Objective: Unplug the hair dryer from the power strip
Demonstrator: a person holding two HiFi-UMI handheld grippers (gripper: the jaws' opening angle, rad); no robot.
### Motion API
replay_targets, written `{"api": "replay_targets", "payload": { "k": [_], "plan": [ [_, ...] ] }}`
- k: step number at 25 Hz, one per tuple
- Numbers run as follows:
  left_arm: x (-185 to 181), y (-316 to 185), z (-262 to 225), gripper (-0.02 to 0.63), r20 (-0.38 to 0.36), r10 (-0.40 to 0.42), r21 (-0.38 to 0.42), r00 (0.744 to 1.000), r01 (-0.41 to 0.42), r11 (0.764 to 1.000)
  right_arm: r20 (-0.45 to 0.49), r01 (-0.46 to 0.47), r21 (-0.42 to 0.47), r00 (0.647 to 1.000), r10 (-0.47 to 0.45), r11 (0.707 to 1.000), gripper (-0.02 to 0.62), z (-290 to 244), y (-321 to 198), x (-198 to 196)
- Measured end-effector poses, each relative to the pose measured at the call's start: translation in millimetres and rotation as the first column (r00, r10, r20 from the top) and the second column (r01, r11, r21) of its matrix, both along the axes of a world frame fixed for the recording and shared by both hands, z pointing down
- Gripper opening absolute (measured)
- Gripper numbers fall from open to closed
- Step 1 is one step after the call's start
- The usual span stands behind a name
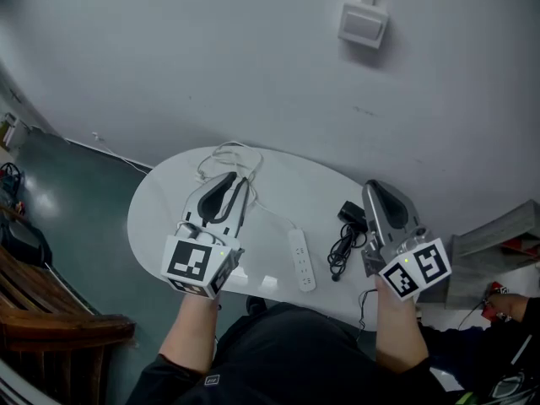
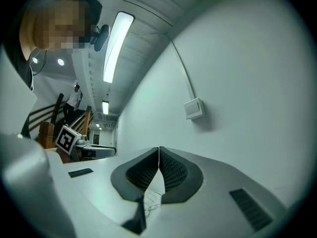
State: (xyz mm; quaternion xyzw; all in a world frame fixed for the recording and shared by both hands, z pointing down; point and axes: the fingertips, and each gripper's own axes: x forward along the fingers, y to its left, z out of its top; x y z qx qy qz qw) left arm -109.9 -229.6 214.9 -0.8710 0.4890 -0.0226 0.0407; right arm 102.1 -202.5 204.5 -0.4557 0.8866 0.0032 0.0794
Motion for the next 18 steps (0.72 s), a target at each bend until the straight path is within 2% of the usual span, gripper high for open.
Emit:
{"api": "replay_targets", "payload": {
  "k": [4,9,18],
  "plan": [
    [15,6,5,0.06,0.0,0.016,0.008,1.0,-0.016,1.0,0.001,-0.03,-0.024,1.0,0.03,0.999,0.035,16,1,5],
    [22,1,21,0.046,0.017,0.021,-0.023,1.0,-0.021,1.0,-0.004,-0.033,-0.072,0.999,0.033,0.997,0.034,37,-4,12],
    [20,-10,31,0.032,0.011,0.024,-0.048,1.0,-0.023,0.999,-0.017,-0.036,-0.077,0.999,0.035,0.996,0.034,43,-8,10]
  ]
}}
